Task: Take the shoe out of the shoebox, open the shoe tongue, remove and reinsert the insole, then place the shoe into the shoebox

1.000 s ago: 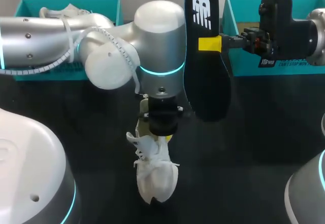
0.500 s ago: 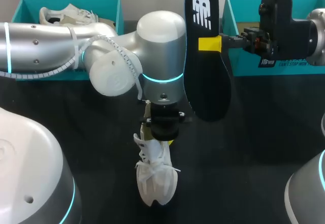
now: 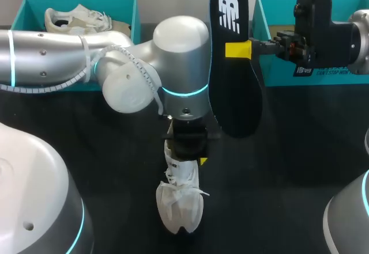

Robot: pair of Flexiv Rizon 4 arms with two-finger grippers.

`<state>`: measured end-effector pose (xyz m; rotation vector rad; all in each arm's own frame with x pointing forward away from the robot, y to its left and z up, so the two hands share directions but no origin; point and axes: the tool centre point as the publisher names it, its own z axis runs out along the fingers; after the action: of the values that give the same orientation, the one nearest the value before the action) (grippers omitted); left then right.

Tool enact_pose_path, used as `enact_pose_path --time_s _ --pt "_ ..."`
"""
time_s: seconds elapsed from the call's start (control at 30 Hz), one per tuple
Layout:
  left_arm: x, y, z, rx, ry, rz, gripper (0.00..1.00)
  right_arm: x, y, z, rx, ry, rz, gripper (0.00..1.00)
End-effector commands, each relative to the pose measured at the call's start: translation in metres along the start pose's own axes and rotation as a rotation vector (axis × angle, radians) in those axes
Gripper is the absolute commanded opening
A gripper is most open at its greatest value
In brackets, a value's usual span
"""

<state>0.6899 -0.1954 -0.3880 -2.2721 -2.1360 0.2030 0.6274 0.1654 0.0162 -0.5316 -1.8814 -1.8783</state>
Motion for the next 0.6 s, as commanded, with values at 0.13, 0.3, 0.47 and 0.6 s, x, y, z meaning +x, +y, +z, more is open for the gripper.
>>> enact_pose_path --time_s 0.13,0.3,0.47,0.6 --pt "0.001 -0.002 -0.017 -0.036 -0.066 0.012 1.00 -0.001 0.000 0.002 0.002 -0.001 0.002 0.00" --pt "0.004 -0.003 -0.047 -0.099 -0.165 -0.014 1.00 -0.001 0.000 0.002 0.002 -0.001 0.002 0.00" --pt "0.013 -0.002 -0.086 -0.164 -0.317 -0.029 1.00 -0.001 0.000 0.002 0.002 -0.001 0.002 0.00" --pt "0.017 0.002 -0.113 -0.220 -0.423 -0.028 1.00 -0.001 0.000 0.002 0.002 -0.001 0.002 0.00"
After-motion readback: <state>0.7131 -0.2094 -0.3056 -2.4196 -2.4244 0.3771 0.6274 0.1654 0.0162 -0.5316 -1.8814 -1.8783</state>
